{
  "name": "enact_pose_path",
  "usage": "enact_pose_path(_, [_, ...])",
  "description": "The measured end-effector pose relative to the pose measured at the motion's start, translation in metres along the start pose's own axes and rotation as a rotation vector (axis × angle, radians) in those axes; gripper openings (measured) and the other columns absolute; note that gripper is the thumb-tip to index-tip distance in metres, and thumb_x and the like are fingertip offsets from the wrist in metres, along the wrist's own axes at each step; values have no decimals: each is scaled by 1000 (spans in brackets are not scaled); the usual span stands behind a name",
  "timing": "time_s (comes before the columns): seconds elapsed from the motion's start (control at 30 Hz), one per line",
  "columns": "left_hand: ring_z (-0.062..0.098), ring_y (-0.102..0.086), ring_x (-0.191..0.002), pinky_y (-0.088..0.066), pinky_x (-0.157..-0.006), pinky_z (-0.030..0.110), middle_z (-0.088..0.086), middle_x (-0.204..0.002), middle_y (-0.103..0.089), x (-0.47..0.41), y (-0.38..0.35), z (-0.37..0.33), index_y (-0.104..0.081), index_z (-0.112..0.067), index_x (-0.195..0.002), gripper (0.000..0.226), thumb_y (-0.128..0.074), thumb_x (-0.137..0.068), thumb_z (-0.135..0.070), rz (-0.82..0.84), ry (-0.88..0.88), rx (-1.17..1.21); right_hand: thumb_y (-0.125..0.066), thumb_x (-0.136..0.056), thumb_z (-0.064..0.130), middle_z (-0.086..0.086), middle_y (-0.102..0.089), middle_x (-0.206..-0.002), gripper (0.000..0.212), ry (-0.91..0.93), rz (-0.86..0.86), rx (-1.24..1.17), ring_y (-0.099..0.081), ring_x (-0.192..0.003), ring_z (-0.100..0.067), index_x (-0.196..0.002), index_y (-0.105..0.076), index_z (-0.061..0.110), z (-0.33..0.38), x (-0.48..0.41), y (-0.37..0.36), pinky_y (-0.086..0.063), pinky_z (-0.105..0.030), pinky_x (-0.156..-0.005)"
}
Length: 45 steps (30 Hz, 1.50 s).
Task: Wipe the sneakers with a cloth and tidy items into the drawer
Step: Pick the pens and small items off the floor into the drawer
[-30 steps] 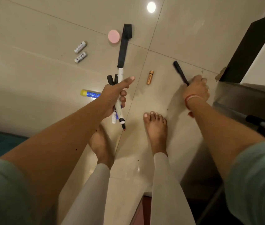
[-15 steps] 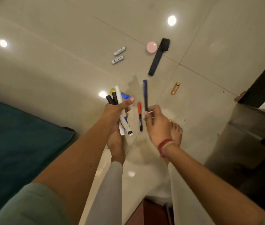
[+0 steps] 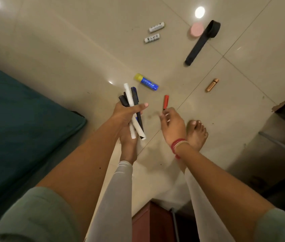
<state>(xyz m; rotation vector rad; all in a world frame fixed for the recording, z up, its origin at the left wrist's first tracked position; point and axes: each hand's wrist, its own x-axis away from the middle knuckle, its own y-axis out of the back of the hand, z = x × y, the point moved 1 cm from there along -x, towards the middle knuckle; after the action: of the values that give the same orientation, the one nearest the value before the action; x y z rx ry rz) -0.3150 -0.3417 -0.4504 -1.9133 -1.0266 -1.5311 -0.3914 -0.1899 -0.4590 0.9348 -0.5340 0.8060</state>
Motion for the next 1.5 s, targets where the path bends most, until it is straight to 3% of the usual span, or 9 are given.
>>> enact_pose_path(0.1, [28, -57, -72, -55, -79, 51, 11, -82, -56, -2, 6, 4, -56, -15, -95, 72, -91, -35, -33, 39, 42, -58, -59, -87, 44, -5, -65, -94, 35, -167, 100, 236, -61, -90, -26, -104, -53, 14, -25, -24, -3, -43, -32, -72])
enact_pose_path(0.27, [23, -55, -62, -52, -66, 36, 6, -68, -54, -6, 18, 0, -54, -14, -88, 40, -70, -51, -15, 73, 26, -200, -59, -87, 32, -18, -63, -103, 31, -260, 108, 393, -60, -96, -38, -104, -51, 6, -32, -52, -27, -46, -40, -77])
enact_pose_path(0.47, [12, -51, -48, -47, -51, 21, 2, -64, -50, 5, 24, -10, -56, -12, -96, 34, -59, -63, -3, 164, 36, -86, -50, -94, 13, -12, -62, -91, 17, -349, -47, -76, -58, -75, -23, -107, -54, 4, 2, -22, -18, -37, -20, -64])
enact_pose_path(0.67, [16, -53, -76, -47, -64, 28, 7, -102, -66, 93, -4, -47, -64, -18, -111, 29, -70, -83, -11, 328, 19, -119, -53, -95, 10, 1, -53, -77, 18, -165, -134, -372, -54, -68, 14, -111, -58, 17, 123, 84, 83, -30, 7, -55])
enact_pose_path(0.77, [19, -59, -86, -47, -76, 33, 7, -97, -69, 165, -18, -88, -65, -15, -115, 39, -76, -77, -18, 417, -27, -95, -65, -87, 11, -1, -63, -73, 13, -76, -227, -477, -55, -60, 12, -98, -67, 17, 172, 135, 132, -38, -1, -56])
enact_pose_path(0.97, [11, -59, -53, -49, -56, 28, 4, -70, -65, 327, -23, -166, -64, -4, -106, 26, -72, -83, -14, 381, -128, -293, -70, -83, 15, 0, -70, -80, 7, -21, -303, -594, -66, -76, -17, -87, -65, 19, 236, 236, 207, -57, -33, -72])
enact_pose_path(1.27, [16, -56, -57, -51, -58, 31, 3, -67, -59, 501, -14, -189, -66, -8, -109, 27, -71, -84, -19, 561, -217, -475, -61, -90, 18, 6, -66, -79, 9, 73, -561, -792, -63, -75, -8, -85, -64, 25, 297, 394, 268, -55, -20, -72])
enact_pose_path(1.37, [17, -57, -60, -50, -52, 30, 2, -68, -59, 526, -17, -173, -69, -10, -109, 25, -70, -85, -18, 599, -183, -613, -57, -92, 19, -2, -66, -79, 9, -56, -689, -879, -63, -74, -14, -85, -62, 23, 263, 441, 261, -55, -24, -70])
enact_pose_path(1.5, [24, -69, -83, -54, -68, 32, 8, -79, -69, 542, -23, -140, -62, -4, -101, 16, -68, -86, -7, 636, -173, -761, -57, -92, 13, -2, -64, -72, 15, -267, -839, -944, -60, -65, -16, -80, -61, 22, 193, 506, 223, -51, -25, -65])
